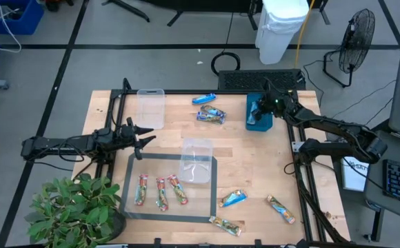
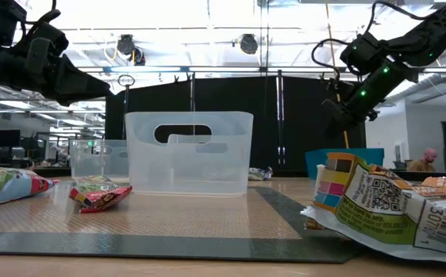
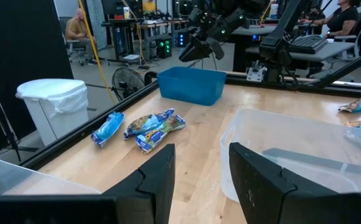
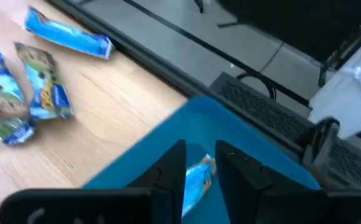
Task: Pick and place Granola Bars by type
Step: Put the yellow granola bar into the blue bin
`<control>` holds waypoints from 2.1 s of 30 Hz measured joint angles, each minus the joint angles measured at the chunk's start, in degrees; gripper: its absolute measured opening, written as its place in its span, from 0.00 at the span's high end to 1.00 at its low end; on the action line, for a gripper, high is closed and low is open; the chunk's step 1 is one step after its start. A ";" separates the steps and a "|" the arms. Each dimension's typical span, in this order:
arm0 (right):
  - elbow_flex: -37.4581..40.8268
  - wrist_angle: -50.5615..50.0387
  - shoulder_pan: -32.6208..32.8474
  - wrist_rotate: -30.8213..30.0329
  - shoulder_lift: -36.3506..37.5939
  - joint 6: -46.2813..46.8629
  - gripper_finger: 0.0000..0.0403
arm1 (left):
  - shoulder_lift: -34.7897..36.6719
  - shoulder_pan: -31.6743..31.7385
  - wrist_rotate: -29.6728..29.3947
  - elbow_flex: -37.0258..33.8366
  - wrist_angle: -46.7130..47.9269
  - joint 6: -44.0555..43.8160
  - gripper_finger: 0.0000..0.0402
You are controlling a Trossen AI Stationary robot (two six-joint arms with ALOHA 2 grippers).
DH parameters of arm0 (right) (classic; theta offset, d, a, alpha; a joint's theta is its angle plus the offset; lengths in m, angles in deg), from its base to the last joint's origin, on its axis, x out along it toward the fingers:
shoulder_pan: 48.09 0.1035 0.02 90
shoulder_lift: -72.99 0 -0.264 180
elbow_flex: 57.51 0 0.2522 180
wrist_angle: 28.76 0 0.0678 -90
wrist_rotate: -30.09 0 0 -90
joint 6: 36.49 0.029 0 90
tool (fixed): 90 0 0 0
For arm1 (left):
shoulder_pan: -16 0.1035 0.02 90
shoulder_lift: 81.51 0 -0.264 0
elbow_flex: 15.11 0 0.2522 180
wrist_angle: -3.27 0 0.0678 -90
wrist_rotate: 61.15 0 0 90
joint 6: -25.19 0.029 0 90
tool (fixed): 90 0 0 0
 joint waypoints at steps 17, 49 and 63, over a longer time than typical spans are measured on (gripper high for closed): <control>0.00 8.82 17.27 49.65 13.22 10.69 0.82 | 0.00 0.00 0.00 0.00 0.00 0.00 0.61; 0.00 -11.38 70.49 38.92 5.39 69.59 1.00 | 0.00 -0.02 0.00 0.00 -0.01 0.00 0.61; 0.00 -15.29 86.53 29.82 -5.99 85.98 1.00 | 0.00 -0.02 0.00 0.00 -0.02 -0.01 0.61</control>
